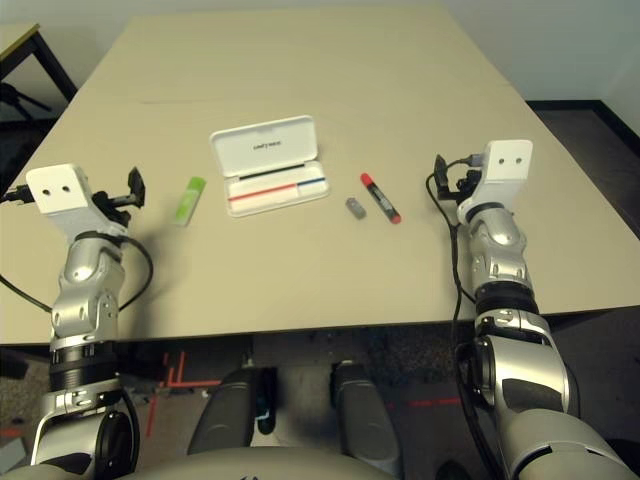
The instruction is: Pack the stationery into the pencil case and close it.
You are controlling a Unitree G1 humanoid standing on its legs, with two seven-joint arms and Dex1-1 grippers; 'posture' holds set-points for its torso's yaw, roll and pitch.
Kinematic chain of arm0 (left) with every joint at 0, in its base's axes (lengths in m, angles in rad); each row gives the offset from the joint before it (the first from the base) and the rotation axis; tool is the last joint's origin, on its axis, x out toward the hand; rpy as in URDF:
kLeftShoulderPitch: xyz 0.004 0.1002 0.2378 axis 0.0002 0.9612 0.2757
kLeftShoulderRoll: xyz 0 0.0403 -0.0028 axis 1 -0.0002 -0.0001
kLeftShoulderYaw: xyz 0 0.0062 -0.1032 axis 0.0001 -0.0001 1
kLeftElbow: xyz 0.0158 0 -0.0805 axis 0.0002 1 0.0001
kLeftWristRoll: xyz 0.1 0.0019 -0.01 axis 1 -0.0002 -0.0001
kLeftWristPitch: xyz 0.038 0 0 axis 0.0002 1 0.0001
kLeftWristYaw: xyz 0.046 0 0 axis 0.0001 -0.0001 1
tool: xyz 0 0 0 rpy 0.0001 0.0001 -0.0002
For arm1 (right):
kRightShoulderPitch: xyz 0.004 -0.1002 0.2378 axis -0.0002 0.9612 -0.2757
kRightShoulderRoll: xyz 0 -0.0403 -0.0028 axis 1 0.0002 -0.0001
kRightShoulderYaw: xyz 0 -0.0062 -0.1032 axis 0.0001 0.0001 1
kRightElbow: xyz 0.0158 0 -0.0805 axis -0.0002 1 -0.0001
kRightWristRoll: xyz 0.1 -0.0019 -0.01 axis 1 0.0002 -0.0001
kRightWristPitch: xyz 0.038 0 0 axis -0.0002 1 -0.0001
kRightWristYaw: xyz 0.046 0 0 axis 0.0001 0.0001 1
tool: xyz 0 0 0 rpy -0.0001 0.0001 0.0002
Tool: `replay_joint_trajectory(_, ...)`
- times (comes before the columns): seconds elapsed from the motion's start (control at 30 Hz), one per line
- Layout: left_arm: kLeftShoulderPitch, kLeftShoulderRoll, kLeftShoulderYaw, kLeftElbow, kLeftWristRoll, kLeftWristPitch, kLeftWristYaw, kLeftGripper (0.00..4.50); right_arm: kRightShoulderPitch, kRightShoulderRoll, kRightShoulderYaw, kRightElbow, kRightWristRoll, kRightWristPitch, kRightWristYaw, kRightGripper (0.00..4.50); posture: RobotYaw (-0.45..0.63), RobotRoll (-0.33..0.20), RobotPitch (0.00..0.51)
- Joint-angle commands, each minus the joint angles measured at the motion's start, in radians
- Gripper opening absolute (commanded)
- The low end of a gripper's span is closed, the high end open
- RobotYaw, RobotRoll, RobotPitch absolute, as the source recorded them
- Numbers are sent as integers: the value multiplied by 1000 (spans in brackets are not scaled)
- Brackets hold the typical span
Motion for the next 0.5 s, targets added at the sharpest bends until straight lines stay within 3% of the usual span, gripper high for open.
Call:
replay_joint_trajectory(0.03,11,4,-1,28,6,-7,-3,4471,1,10,5,-17,6,13,7,4500,51,0,113)
replay_joint_trajectory(0.3,-16,38,9,53,-10,-19,-38,4471,-13,21,6,-31,12,25,25,4500,42,0,96)
replay_joint_trajectory(0.5,-30,100,-55,42,-77,-24,-268,4471,16,12,29,-95,23,50,127,4500,25,0,75)
